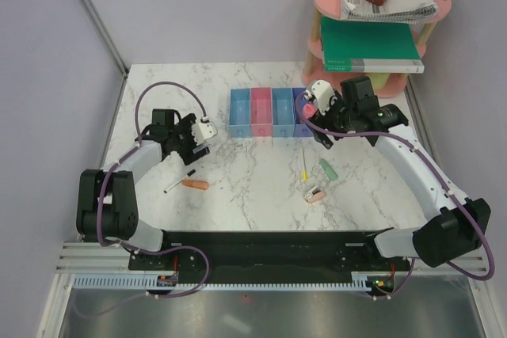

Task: Sort the stationery into containers
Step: Pick up the stationery from the center of the board, then place the stationery in the storage box.

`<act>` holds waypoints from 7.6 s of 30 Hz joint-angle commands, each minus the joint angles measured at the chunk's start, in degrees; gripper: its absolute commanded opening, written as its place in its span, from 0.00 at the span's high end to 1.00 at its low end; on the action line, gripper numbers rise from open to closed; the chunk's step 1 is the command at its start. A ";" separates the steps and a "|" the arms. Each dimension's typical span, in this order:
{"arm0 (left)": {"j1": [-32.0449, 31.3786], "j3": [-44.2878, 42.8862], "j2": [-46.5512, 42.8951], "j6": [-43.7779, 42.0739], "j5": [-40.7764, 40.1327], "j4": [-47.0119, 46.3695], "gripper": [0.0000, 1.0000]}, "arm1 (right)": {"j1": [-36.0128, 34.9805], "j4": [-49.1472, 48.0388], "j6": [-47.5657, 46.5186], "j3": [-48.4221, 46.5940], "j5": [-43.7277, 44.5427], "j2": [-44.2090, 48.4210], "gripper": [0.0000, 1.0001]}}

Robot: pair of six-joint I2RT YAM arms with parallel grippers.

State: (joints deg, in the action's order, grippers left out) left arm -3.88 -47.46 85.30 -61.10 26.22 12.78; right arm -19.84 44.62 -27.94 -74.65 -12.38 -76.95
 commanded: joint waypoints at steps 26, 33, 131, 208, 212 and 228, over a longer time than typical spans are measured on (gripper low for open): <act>0.10 -4.40 4.81 -1.91 1.30 0.41 0.69 | 0.59 0.03 0.35 -2.95 -4.14 -0.49 0.17; -0.43 -1.15 -11.16 -2.80 0.41 2.86 0.69 | 0.59 2.48 1.66 -6.03 -15.01 -1.71 0.16; -38.05 4.66 -37.92 -2.98 -18.39 1.46 0.10 | -14.00 -6.49 17.93 -25.45 -35.97 -23.07 0.54; -38.04 15.12 -59.46 2.83 -25.25 19.31 0.07 | -9.78 3.90 -12.13 -55.34 24.68 -58.23 0.44; -38.04 15.38 -59.72 3.01 -25.25 19.39 0.08 | -9.78 2.49 -12.48 -54.11 26.27 -58.32 0.42; -38.04 15.73 -60.07 3.36 -24.99 19.30 0.08 | -10.13 0.64 -12.49 -51.65 27.85 -58.23 0.25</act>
State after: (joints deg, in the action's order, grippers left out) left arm -41.76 -31.81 25.69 -59.86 1.17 32.91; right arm -29.52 47.03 -40.12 -126.43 13.67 -135.61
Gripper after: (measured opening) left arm 0.927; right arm 0.732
